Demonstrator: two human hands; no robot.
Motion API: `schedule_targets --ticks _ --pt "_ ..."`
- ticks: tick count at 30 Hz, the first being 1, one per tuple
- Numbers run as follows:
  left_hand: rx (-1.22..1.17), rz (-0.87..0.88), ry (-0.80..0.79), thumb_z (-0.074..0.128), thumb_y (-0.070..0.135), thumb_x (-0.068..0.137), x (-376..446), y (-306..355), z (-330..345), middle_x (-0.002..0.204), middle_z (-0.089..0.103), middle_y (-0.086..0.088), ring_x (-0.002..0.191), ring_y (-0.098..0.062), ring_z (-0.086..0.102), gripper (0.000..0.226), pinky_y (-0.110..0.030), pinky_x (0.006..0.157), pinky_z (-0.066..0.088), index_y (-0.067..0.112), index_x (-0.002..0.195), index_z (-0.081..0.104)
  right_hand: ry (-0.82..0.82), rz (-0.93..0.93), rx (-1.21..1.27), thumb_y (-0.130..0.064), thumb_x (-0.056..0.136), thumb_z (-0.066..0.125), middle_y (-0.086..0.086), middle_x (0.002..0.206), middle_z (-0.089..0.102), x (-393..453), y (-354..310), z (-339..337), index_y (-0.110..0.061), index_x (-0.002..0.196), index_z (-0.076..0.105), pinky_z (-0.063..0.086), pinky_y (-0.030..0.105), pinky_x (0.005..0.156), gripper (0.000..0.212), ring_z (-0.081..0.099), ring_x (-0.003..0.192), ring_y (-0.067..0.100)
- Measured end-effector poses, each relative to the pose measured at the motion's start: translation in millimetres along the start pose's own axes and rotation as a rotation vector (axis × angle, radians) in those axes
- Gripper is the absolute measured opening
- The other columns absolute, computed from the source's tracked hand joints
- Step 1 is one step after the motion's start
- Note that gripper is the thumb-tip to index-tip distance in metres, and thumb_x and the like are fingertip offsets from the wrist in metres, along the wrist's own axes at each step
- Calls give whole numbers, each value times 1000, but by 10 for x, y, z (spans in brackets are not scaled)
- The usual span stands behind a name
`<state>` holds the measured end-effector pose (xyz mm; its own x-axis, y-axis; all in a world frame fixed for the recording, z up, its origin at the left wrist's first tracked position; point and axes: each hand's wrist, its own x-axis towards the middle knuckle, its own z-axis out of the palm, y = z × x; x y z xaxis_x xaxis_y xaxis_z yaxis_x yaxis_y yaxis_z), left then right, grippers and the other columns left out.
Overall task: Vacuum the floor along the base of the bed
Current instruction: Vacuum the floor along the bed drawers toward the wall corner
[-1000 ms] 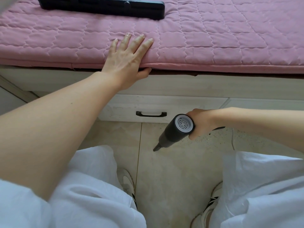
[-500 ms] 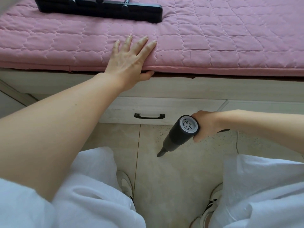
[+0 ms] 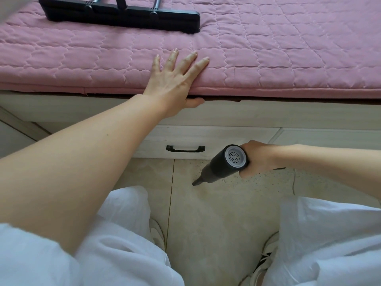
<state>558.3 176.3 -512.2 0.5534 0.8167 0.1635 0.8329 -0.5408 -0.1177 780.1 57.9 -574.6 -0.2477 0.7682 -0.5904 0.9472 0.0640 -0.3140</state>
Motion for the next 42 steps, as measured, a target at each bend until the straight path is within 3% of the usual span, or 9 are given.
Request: schedule_targets --ticks 7,20,23,28,33,42 --pt "0 2 6 48 67 85 -4 0 -2 164 6 2 150 -35 4 90 -63 116 8 35 155 2 39 -2 -1 -22 75 68 -13 74 55 2 -25 -5 -28 91 51 38 13 49 25 51 63 2" --pt "-4 7 6 45 69 83 -5 -4 -2 164 7 1 149 -35 5 89 -63 116 8 35 155 3 48 20 -1 -21 72 68 -7 69 57 56 81 -27 -31 75 48 43 22 55 23 55 64 11" --pt "-5 5 6 47 68 85 -6 -5 2 164 7 1 150 -35 5 89 -63 116 8 35 155 3 58 -1 -13 -22 73 68 -11 70 56 57 80 -17 -36 73 43 41 17 53 28 53 63 5" --pt "-17 8 -1 47 67 86 -13 -9 -13 164 7 2 150 -35 4 88 -63 116 8 34 155 4 62 -38 -18 -23 75 67 -15 77 57 57 45 22 -35 93 48 41 16 55 29 58 75 12" --pt "-38 19 -1 43 65 88 -15 -30 -31 164 7 3 150 -33 4 82 -61 117 7 34 155 6 77 -46 -3 -23 77 68 -9 91 60 74 -30 78 -30 118 51 41 15 58 45 58 79 10" --pt "-45 22 -7 39 61 92 -34 -50 -40 164 7 3 150 -32 5 77 -60 118 7 32 155 7 96 -68 -12 -25 76 65 0 104 65 178 -157 163 -28 128 48 56 35 78 54 62 89 21"
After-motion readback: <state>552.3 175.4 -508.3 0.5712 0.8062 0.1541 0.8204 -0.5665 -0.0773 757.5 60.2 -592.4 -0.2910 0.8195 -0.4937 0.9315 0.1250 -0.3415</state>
